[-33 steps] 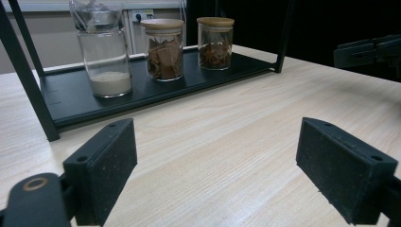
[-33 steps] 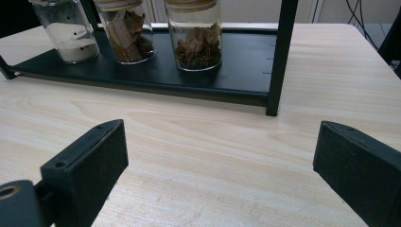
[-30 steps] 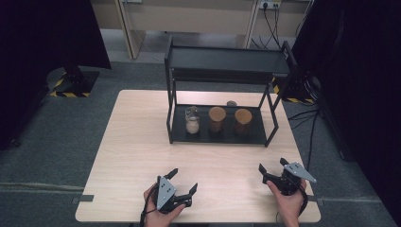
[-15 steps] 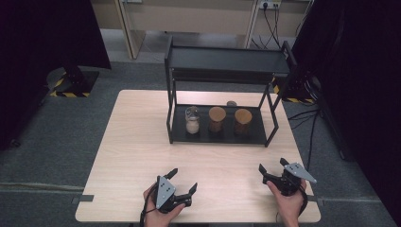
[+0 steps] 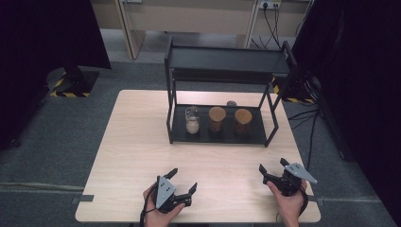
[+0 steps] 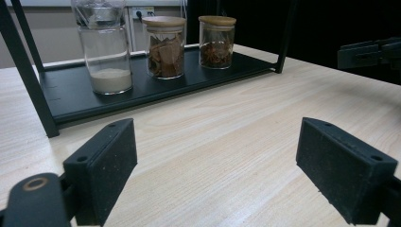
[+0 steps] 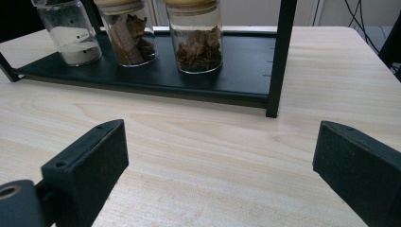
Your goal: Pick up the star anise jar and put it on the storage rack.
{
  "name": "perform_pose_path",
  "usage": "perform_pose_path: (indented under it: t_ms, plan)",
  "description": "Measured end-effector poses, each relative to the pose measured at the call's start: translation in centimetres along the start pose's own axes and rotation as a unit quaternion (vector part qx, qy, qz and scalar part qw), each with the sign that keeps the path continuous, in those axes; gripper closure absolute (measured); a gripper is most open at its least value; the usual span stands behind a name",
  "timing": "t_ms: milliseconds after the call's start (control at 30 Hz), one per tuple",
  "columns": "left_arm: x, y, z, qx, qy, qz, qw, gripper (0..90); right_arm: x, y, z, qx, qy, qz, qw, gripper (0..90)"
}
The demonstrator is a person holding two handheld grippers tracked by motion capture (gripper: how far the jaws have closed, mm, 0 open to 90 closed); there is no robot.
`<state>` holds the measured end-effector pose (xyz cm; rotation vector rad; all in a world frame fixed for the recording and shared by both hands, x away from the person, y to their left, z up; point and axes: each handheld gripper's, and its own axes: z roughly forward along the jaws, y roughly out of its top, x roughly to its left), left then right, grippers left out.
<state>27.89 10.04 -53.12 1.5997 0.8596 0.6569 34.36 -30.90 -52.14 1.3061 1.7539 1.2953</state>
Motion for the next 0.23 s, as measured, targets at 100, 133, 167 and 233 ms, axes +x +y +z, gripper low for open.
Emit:
perform_pose_path:
  t_ms: [100, 133, 167, 233]
  plan:
    - [0.0, 0.0, 0.01, 0.001, 0.0, 0.0, 1.0, 12.9, -0.01, 0.0, -0.01, 0.0, 0.001, 0.0, 1.0, 4.5]
    - [0.0, 0.01, 0.02, 0.001, 0.0, -0.001, 1.0, 12.9, -0.01, 0.0, -0.01, 0.0, 0.001, 0.001, 1.0, 4.5]
    - [0.01, 0.01, 0.02, 0.001, 0.0, -0.001, 1.0, 13.0, -0.01, 0.0, -0.01, -0.001, 0.0, 0.001, 1.0, 4.5]
    - [0.0, 0.01, 0.03, 0.001, 0.0, 0.0, 1.0, 13.0, -0.01, 0.0, -0.01, 0.0, 0.0, 0.0, 1.0, 4.5]
